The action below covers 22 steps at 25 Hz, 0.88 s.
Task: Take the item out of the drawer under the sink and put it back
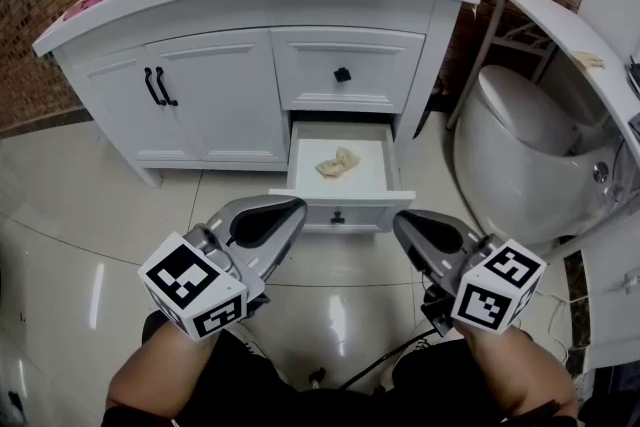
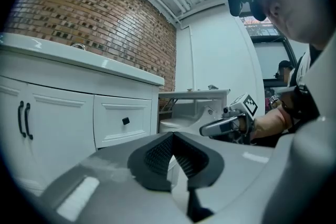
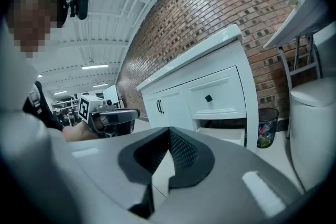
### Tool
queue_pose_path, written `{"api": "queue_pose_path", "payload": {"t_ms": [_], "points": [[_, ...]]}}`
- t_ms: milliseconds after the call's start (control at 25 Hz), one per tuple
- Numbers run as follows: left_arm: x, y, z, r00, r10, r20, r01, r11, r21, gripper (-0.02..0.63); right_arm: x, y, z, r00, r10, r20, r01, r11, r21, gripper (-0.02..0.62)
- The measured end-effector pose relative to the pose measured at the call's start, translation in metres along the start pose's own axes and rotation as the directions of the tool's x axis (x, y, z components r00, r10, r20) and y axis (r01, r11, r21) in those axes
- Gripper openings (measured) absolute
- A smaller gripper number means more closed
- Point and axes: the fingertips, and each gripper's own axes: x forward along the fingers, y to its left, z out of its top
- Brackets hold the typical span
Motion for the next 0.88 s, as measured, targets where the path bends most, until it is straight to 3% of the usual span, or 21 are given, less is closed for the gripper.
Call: {"api": "queue_pose_path", "payload": {"t_ms": [400,880], "points": [[-0.013,-0.014,-0.015,0.998,-0.066,0.016,0.067,0.997,-0.034,0.005,-0.009,0.01,-0.009,1.0,-0.011,-0.028,0.011,1.0,0.006,0.003],[-0.009,-0.011,-0.018,0.998,-0.055,0.003,0.056,0.998,-0.026,0.005,0.0,0.015,-0.018,0.998,-0.024,-0.06,0.022,0.999,-0.029,0.003]]}}
